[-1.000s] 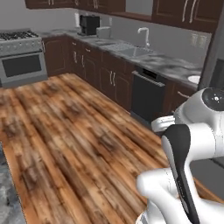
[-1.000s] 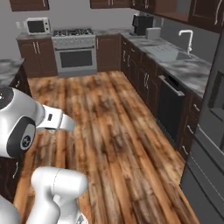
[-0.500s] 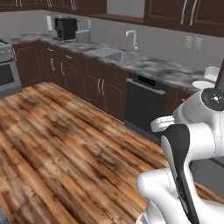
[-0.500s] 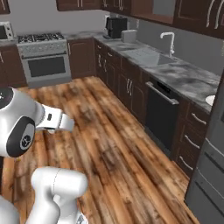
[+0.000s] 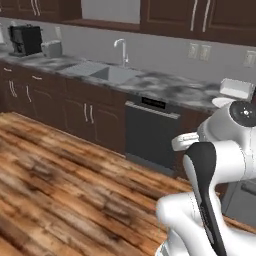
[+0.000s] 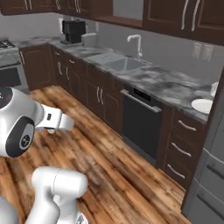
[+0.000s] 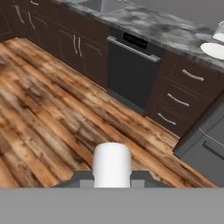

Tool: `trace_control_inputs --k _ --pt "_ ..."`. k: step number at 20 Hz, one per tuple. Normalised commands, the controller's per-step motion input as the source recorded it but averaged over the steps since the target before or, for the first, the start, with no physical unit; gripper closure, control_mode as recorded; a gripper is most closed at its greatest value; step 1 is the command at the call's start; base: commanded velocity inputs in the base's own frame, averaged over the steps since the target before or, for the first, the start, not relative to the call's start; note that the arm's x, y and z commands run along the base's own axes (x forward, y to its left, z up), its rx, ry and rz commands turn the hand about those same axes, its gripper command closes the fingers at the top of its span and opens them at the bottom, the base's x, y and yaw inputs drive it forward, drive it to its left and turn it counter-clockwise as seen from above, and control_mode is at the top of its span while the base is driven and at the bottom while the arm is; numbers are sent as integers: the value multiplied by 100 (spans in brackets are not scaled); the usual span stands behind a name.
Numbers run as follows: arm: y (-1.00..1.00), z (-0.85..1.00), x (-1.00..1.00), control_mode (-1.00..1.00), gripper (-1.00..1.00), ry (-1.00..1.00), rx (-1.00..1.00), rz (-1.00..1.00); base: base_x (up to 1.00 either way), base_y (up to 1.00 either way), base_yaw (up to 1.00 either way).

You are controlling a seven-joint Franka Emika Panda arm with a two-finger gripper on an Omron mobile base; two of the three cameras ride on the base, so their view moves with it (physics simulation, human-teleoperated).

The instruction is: Pick the marshmallow from the microwave and place it on plate located on the counter.

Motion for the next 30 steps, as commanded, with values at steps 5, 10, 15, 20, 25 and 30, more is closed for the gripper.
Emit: trace_control_inputs --k 5,10,15,20,25,30 --pt "0 0 0 100 100 0 0 0 97 21 -58" --pt "0 0 0 100 100 0 0 0 84 19 -63" --pt "0 0 0 100 100 0 0 0 86 36 -62" --pt "0 0 0 100 100 0 0 0 99 77 -55" --pt "0 0 0 100 100 0 0 0 93 69 -37" --pt "0 0 0 100 100 0 0 0 71 -29 -30"
